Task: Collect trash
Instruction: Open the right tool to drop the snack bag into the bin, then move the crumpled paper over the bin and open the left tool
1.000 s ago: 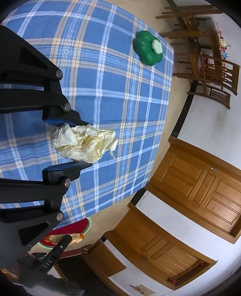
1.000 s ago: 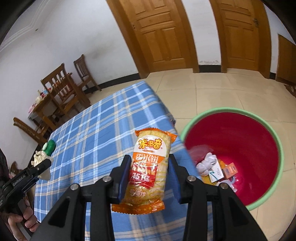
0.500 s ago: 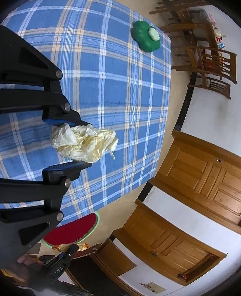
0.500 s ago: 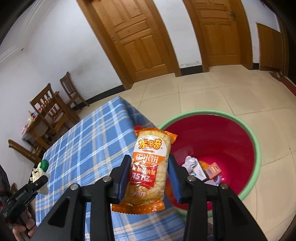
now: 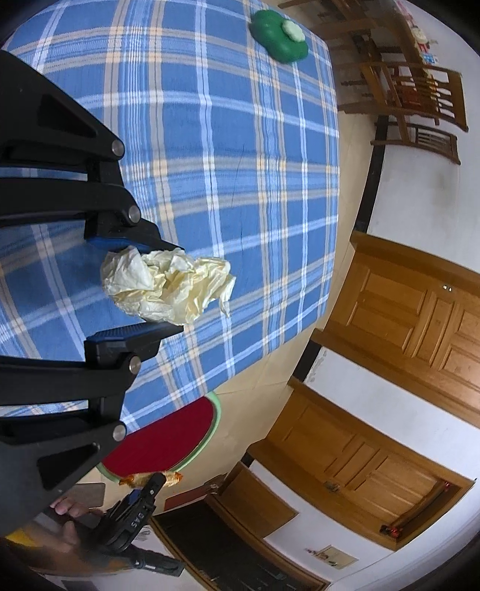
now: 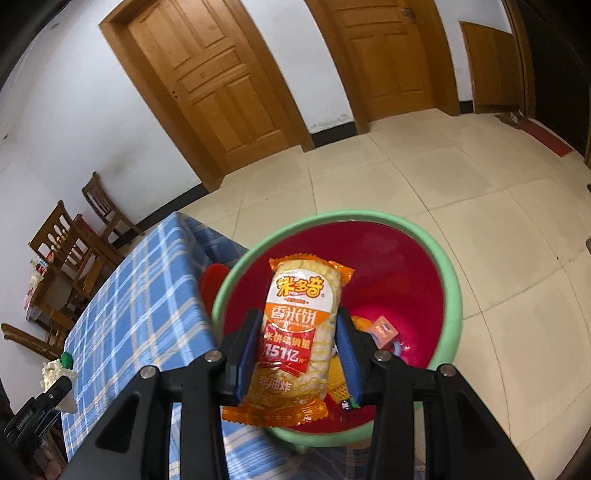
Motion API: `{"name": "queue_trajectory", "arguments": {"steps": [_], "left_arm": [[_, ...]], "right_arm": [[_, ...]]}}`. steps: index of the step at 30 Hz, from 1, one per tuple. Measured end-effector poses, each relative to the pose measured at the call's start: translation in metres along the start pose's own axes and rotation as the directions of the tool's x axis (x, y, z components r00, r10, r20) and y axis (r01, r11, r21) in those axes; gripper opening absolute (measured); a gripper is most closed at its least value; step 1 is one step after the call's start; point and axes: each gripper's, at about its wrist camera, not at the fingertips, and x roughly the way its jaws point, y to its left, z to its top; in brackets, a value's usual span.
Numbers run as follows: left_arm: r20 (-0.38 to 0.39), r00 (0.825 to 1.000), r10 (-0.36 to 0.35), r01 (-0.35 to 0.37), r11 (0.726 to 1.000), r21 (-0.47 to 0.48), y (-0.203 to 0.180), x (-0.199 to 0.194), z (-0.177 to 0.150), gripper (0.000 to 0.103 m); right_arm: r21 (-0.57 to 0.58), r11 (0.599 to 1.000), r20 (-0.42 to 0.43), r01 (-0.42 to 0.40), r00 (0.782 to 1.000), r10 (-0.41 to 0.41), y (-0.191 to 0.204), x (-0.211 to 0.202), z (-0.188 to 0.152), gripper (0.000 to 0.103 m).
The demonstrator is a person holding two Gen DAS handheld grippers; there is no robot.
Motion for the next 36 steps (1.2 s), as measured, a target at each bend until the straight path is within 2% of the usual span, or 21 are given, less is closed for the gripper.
{"name": "queue_trajectory", "arguments": {"steps": [14,18,23,36], "left_arm": [[-0.055,0.998,-0.04,0.045,0.995,0.09,-0.044,0.02,-0.002,0.033],[-0.072,0.996,-0.06,0.068,0.99,0.126,-0.063,0.028,-0.002,0.033],[-0.104,0.989,-0.103,0.119,0.979,0.167,-0.086,0.04,-0.004,0.033],[-0.193,0.971,-0.139,0.19,0.941,0.278,-0.143,0.083,-0.006,0.033]], "right_arm": [[0.043,0.999,-0.01,-0.007,1.0,0.007,-0.028,-0.004,-0.001,0.045],[0.045,0.999,-0.006,-0.008,1.0,0.008,-0.03,-0.008,0.0,0.049],[0.028,1.0,0.0,0.01,1.0,-0.01,-0.034,-0.014,0.0,0.051],[0.018,0.998,0.002,0.053,0.999,-0.053,-0.046,-0.02,-0.006,0.058]]}}
